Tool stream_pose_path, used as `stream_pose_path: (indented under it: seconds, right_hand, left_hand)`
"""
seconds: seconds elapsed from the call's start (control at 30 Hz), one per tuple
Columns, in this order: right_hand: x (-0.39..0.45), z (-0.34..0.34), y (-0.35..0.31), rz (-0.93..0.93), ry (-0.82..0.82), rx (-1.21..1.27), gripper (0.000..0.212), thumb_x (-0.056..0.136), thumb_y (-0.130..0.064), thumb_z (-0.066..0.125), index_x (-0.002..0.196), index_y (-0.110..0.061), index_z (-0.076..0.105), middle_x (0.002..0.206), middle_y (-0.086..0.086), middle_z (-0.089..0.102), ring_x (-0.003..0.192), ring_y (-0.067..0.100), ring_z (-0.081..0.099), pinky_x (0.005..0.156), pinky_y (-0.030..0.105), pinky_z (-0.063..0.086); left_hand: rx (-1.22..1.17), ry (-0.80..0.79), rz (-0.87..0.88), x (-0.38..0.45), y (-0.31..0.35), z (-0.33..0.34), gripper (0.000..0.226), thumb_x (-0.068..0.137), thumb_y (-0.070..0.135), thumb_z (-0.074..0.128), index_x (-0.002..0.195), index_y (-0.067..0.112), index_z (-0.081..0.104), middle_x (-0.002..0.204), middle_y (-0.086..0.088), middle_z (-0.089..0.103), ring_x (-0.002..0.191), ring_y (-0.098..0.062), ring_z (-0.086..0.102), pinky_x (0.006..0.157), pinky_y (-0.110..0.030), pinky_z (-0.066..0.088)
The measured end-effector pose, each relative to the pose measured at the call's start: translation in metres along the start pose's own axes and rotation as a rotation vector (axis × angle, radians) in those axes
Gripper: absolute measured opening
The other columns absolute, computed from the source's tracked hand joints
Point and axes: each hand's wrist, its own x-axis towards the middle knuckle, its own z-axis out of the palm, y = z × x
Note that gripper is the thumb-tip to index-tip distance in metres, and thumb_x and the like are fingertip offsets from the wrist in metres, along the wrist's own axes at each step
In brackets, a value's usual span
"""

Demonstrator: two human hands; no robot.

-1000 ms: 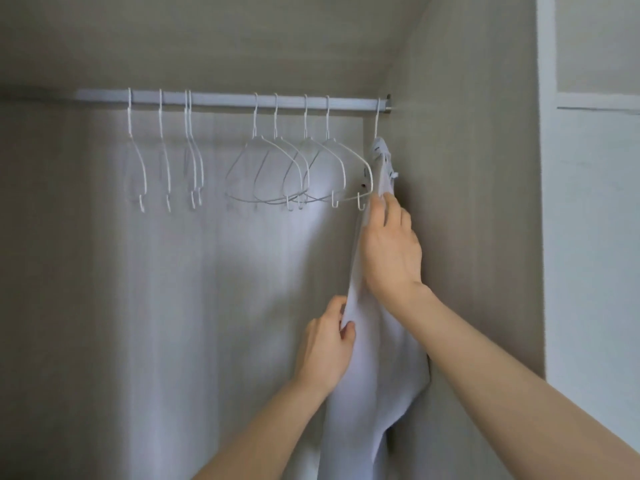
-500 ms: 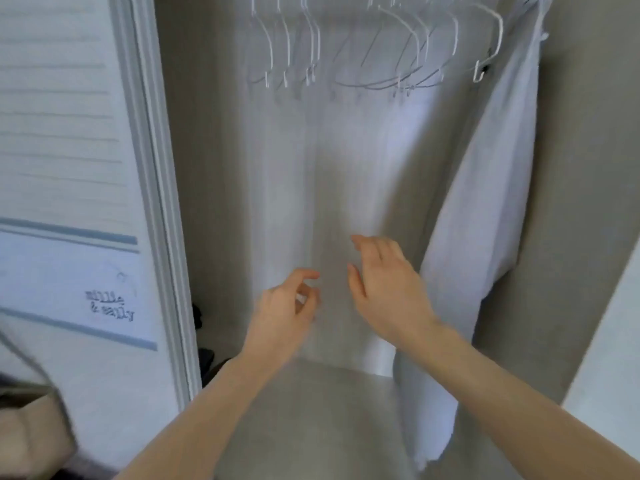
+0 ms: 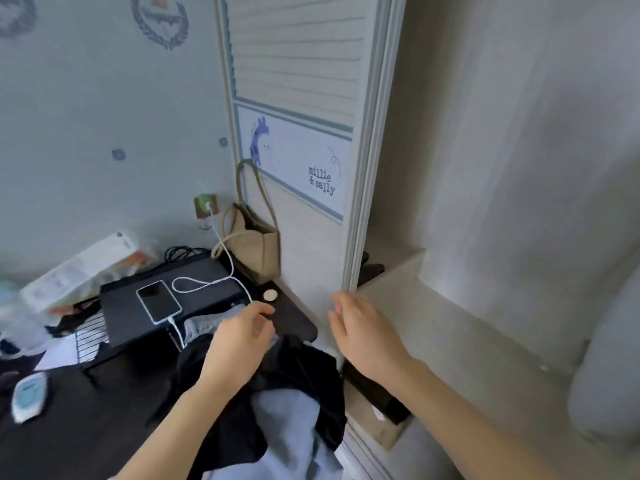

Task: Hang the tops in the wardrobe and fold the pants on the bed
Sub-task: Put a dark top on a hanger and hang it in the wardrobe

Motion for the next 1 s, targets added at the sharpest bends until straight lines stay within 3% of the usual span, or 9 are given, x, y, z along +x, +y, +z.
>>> stream_pose_path:
  seconds: [0.27, 0.4, 0.5, 0.57, 0.63, 0.77, 0.87, 0.93, 1.0]
  right_hand:
    - [0.006, 0.098, -0.06, -0.03, -0.359, 0.022, 0.045, 0.099, -0.04, 0.042, 0.135, -0.013, 0.044, 0.127, 0.006, 0.052, 0.118, 0.028, 0.045, 0.095, 0.035, 0.042]
    - [0.025, 0.139, -0.088, 0.001, -0.53, 0.0, 0.059, 0.097, -0.049, 0.044, 0.146, -0.022, 0.027, 0.145, 0.003, 0.034, 0.131, 0.033, 0.03, 0.104, 0.044, 0.037]
    - [0.026, 0.162, -0.099, 0.004, -0.59, -0.132, 0.028, 0.098, -0.04, 0.044, 0.119, -0.021, 0.046, 0.119, 0.002, 0.05, 0.116, 0.034, 0.046, 0.093, 0.049, 0.041]
    - [0.022, 0.171, -0.104, 0.053, -0.464, -0.022, 0.013, 0.1, -0.03, 0.043, 0.091, -0.021, 0.043, 0.09, -0.002, 0.053, 0.091, 0.028, 0.056, 0.08, 0.042, 0.046]
    - [0.021, 0.161, -0.11, 0.201, -0.296, 0.254, 0.012, 0.1, -0.025, 0.043, 0.089, -0.019, 0.045, 0.077, -0.006, 0.055, 0.076, 0.02, 0.057, 0.073, 0.036, 0.046]
    - [0.023, 0.116, -0.12, 0.479, -0.035, 0.666, 0.021, 0.102, -0.018, 0.036, 0.104, -0.017, 0.057, 0.092, -0.003, 0.063, 0.088, 0.008, 0.059, 0.076, 0.018, 0.044]
    - [0.009, 0.083, -0.114, 0.613, 0.164, 0.874, 0.023, 0.101, -0.024, 0.038, 0.1, -0.027, 0.061, 0.097, -0.002, 0.065, 0.095, 0.014, 0.062, 0.088, 0.031, 0.05]
    - [-0.003, 0.057, -0.108, 0.713, 0.319, 0.986, 0.023, 0.1, -0.026, 0.042, 0.094, -0.03, 0.063, 0.096, -0.001, 0.068, 0.096, 0.019, 0.065, 0.088, 0.04, 0.053]
    - [-0.016, 0.028, -0.099, 0.747, 0.451, 0.999, 0.022, 0.1, -0.026, 0.044, 0.092, -0.029, 0.065, 0.095, 0.0, 0.069, 0.095, 0.021, 0.066, 0.086, 0.043, 0.054]
  left_hand:
    - [0.259, -0.096, -0.296, -0.046, -0.147, -0.038, 0.039, 0.097, 0.038, 0.054, 0.131, 0.02, 0.053, 0.128, 0.0, 0.054, 0.121, -0.021, 0.051, 0.099, -0.03, 0.042]
    - [0.107, -0.166, -0.54, -0.054, -0.193, -0.042, 0.058, 0.097, 0.048, 0.049, 0.143, 0.014, 0.037, 0.138, -0.01, 0.048, 0.124, -0.028, 0.048, 0.102, -0.035, 0.04]
    - [0.011, -0.26, -0.632, -0.052, -0.209, -0.042, 0.053, 0.097, 0.052, 0.046, 0.135, 0.015, 0.049, 0.127, -0.006, 0.06, 0.111, -0.023, 0.056, 0.088, -0.03, 0.043]
    - [0.014, -0.277, -0.597, -0.047, -0.212, -0.042, 0.042, 0.098, 0.049, 0.045, 0.118, 0.015, 0.059, 0.114, -0.003, 0.065, 0.106, -0.023, 0.059, 0.085, -0.032, 0.045]
    - [-0.022, -0.209, -0.564, -0.041, -0.207, -0.042, 0.033, 0.101, 0.038, 0.045, 0.099, 0.01, 0.061, 0.097, -0.003, 0.066, 0.093, -0.021, 0.06, 0.083, -0.035, 0.046]
    - [-0.279, 0.018, -0.567, -0.021, -0.17, -0.049, 0.029, 0.102, 0.024, 0.045, 0.085, 0.001, 0.053, 0.083, -0.01, 0.062, 0.08, -0.026, 0.056, 0.072, -0.035, 0.041]
    - [-0.902, 0.084, -0.764, -0.009, -0.124, -0.058, 0.021, 0.103, 0.026, 0.045, 0.105, 0.013, 0.061, 0.101, -0.008, 0.065, 0.097, -0.029, 0.061, 0.094, -0.042, 0.048]
    - [-1.112, 0.088, -0.802, -0.006, -0.093, -0.069, 0.018, 0.102, 0.025, 0.047, 0.111, 0.017, 0.06, 0.104, -0.005, 0.066, 0.096, -0.026, 0.063, 0.086, -0.04, 0.05]
    - [-1.013, 0.1, -0.643, -0.005, -0.067, -0.078, 0.013, 0.1, 0.023, 0.052, 0.096, 0.018, 0.064, 0.091, 0.001, 0.068, 0.086, -0.019, 0.064, 0.07, -0.033, 0.049]
